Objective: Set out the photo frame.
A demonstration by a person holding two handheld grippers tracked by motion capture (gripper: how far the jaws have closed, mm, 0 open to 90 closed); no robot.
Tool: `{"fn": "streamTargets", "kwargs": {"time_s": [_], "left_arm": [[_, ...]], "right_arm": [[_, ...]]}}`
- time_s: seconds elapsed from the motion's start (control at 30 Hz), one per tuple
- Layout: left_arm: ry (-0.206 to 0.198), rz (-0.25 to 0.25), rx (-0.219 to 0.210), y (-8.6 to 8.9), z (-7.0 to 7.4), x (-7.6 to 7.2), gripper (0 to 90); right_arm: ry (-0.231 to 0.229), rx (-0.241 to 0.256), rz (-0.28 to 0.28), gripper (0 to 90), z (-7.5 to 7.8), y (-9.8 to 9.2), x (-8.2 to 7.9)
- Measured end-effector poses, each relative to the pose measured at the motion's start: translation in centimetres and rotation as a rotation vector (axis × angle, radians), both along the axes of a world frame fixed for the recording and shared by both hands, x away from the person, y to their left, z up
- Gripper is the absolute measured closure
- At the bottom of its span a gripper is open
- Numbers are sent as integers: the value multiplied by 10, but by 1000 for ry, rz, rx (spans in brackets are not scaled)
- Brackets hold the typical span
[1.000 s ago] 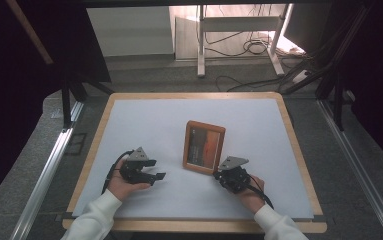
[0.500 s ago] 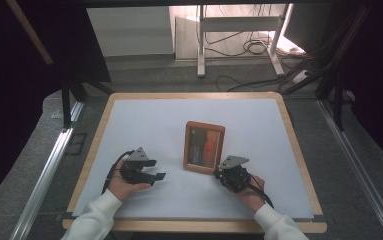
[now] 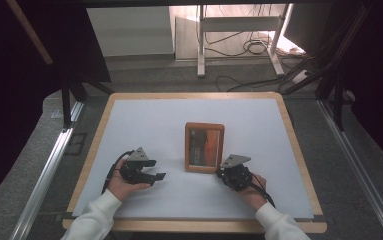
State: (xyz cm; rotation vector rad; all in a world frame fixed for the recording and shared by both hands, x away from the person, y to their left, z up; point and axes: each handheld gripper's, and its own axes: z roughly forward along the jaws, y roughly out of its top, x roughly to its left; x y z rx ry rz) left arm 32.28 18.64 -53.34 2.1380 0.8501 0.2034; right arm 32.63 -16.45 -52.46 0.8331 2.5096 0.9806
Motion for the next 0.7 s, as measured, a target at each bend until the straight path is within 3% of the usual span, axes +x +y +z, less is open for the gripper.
{"fn": "streamTargets", "kwargs": {"time_s": [0.5,0.7], "left_arm": [[-4,-2,2,1,0,0,328],[-1,7,-8,2,1,0,328]], "right_arm": [[-3,0,0,897,0,-2,1],[-10,49,-2,896,7,-7,-3]]}}
